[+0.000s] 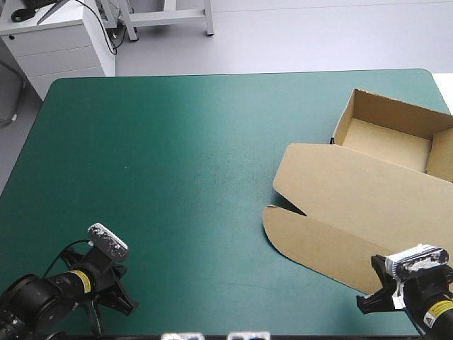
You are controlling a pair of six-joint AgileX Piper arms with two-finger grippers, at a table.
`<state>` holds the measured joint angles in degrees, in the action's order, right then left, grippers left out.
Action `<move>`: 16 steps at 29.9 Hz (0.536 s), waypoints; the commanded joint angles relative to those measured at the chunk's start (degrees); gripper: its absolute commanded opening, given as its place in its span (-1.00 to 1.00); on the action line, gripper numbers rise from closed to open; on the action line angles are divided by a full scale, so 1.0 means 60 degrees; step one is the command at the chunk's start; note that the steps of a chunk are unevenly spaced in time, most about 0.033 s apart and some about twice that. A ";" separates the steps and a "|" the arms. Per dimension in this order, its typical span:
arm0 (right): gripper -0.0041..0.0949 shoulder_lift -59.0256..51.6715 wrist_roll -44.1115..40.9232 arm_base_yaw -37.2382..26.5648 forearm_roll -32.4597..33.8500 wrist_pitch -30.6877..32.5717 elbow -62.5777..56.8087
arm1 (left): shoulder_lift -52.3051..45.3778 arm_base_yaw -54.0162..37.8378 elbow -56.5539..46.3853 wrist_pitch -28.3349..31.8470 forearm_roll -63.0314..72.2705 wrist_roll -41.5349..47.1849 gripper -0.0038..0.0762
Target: Fold the box
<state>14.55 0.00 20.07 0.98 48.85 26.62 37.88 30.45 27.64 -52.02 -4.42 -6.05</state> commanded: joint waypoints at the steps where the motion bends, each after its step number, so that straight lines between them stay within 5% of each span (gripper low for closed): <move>1: -0.93 0.0079 0.0000 -0.0021 0.0031 -0.0638 0.0243 | -0.0001 0.0033 0.0234 0.0332 0.0098 0.0092 -0.92; 16: -0.96 0.0079 0.0000 -0.0021 0.0031 -0.0660 0.0243 | -0.0001 0.0050 0.0234 0.0361 0.1191 0.0114 -0.92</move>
